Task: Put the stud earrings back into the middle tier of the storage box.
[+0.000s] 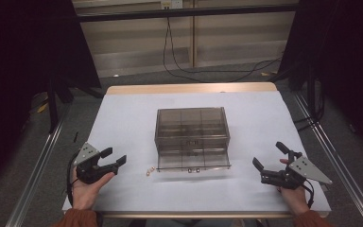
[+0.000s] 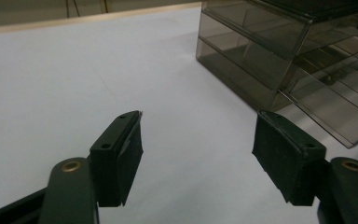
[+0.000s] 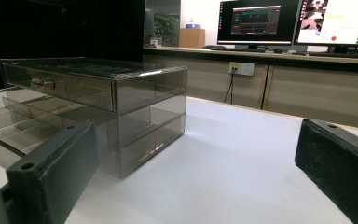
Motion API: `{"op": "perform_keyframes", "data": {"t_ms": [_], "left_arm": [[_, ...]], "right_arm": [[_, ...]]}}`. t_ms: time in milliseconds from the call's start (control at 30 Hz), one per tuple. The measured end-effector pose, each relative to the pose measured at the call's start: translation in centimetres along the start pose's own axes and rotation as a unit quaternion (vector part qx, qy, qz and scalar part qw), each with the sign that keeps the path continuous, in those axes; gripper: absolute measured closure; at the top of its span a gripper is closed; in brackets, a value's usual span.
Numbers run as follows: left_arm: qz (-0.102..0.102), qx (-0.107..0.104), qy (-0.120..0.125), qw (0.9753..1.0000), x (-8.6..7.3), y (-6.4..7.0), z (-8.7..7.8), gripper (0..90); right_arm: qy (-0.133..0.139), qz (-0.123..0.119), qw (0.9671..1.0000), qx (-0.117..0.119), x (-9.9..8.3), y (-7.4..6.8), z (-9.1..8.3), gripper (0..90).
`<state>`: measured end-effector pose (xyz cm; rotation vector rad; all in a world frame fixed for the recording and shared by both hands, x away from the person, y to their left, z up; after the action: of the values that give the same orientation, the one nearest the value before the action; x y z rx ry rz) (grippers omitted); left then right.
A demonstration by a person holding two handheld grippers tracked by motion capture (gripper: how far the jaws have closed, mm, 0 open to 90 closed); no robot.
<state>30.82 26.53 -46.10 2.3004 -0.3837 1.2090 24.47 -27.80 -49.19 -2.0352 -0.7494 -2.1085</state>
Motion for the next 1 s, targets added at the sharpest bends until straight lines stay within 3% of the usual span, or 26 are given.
{"op": "perform_keyframes", "data": {"t_ms": [67, 167, 200, 267, 400, 433, 533, 767, 833, 867, 900, 1000], "left_arm": [[-0.004, 0.002, -0.015, 0.9999, -0.1, 0.0, 0.2, 33.7], [0.011, 0.002, -0.026, 0.9996, -0.1, 0.3, 0.2, 35.5], [0.008, -0.004, -0.031, 0.9995, -0.1, 0.5, 0.3, 35.5], [0.016, 0.004, -0.045, 0.9988, -0.2, 0.6, 0.4, 35.9], [0.02, -0.007, -0.068, 0.9974, -0.2, 1.0, 0.5, 38.8], [0.031, -0.008, -0.081, 0.9962, -0.2, 1.3, 0.6, 38.8], [0.033, -0.016, -0.102, 0.9941, -0.2, 1.8, 0.9, 38.5], [0.048, -0.025, -0.129, 0.9902, 0.0, 2.8, 1.3, 38.6], [0.061, -0.032, -0.142, 0.9875, 0.0, 3.2, 1.6, 40.8], [0.061, -0.032, -0.142, 0.9875, 0.0, 3.2, 1.6, 44.3], [0.069, -0.036, -0.153, 0.9851, 0.0, 3.6, 1.8, 45.8], [0.086, -0.038, -0.164, 0.982, 0.1, 4.3, 2.1, 49.5]], "right_arm": [[0.0, 0.0, 1.0, 0.0, 0.0, 0.0, 0.0, 0.0], [0.0, 0.0, 1.0, 0.0, 0.0, 0.0, 0.0, 0.0], [0.0, -0.001, 1.0, 0.0, 0.0, 0.0, 0.0, 0.0], [0.0, 0.0, 1.0, 0.0, 0.0, 0.0, 0.0, 0.0], [0.0, 0.0, 1.0, 0.0, 0.0, 0.0, 0.0, 0.0], [0.0, 0.0, 1.0, 0.0, 0.0, 0.0, 0.0, 0.0], [0.0, 0.0, 1.0, 0.0, 0.0, 0.0, 0.0, 0.0], [0.0, 0.0, 1.0, 0.0, 0.0, 0.0, 0.0, 0.0], [-0.003, -0.002, 1.0, -0.001, 0.0, 0.0, 0.0, 0.0], [-0.003, -0.002, 1.0, -0.001, 0.0, 0.0, 0.0, 0.0], [-0.003, -0.002, 1.0, -0.001, 0.0, 0.0, 0.0, 0.0], [-0.003, -0.002, 1.0, 0.001, 0.0, 0.0, 0.0, 0.0]]}}
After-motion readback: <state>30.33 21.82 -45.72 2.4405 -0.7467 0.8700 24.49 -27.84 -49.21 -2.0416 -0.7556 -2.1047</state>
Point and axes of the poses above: each handheld gripper's, and its own axes: z roughly forward along the jaws, x roughly out of its top, y roughly to its right, the point moved 3 cm from there along z, roughly forward along the jaws, and after that the axes turned 15 degrees about -z, right-handed, at the moved point
